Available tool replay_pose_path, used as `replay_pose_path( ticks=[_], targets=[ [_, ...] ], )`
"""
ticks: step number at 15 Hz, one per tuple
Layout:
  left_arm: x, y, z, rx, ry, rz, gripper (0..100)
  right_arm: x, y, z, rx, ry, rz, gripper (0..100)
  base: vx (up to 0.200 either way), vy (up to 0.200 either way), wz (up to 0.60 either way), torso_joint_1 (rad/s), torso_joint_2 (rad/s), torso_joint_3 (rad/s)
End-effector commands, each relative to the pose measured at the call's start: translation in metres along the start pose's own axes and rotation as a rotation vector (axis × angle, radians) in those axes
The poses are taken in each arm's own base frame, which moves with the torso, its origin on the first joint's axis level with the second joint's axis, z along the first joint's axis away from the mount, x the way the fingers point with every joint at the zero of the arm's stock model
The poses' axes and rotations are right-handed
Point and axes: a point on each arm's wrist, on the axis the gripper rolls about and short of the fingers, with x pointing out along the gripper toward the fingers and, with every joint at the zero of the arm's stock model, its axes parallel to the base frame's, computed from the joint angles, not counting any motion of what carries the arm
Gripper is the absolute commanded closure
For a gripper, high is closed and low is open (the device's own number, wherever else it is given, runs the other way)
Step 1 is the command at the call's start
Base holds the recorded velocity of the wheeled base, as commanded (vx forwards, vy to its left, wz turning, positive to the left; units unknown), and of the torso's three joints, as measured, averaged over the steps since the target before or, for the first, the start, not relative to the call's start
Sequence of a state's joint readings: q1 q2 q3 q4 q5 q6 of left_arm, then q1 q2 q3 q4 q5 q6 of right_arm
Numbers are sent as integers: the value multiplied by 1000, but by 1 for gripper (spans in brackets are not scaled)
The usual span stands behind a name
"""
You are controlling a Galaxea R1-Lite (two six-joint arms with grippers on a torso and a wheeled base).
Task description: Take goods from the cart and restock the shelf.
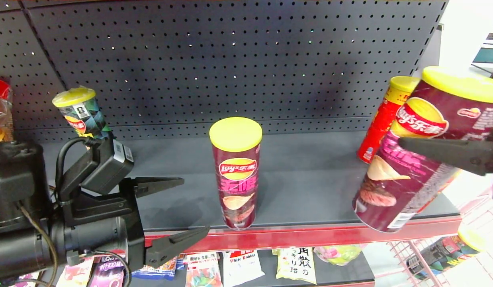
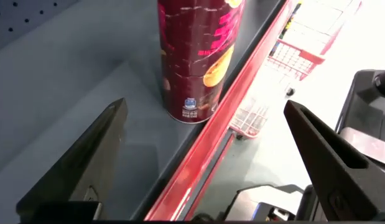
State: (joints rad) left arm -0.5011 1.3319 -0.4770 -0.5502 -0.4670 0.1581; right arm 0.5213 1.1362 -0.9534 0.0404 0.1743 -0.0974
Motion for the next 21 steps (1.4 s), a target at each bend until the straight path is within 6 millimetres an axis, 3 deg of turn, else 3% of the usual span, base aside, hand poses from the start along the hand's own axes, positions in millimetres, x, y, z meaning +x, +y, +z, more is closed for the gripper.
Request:
replay_pose_path(
  ticks=[1, 7, 13, 18, 21],
  targets=[
    [-5, -3, 0, 7, -10, 3, 0, 36, -1, 4, -1, 43, 13, 100, 0, 0, 0, 0, 0, 0],
    [-12, -7, -6, 3, -1, 20, 0, 107, -7, 10, -15, 22, 17, 100, 0, 0, 0, 0, 0, 0],
    [-35, -20, -23, -45, 3, 52, 0, 181, -14, 12, -50, 31, 32, 100, 0, 0, 0, 0, 0, 0],
    [-61, -37, -51, -99, 13, 101, 0, 226, -14, 14, -51, 14, 78, 100, 0, 0, 0, 0, 0, 0],
    [-65, -39, -55, -113, 14, 122, 0, 242, -12, 12, -53, 16, 95, 100, 0, 0, 0, 0, 0, 0]
  ],
)
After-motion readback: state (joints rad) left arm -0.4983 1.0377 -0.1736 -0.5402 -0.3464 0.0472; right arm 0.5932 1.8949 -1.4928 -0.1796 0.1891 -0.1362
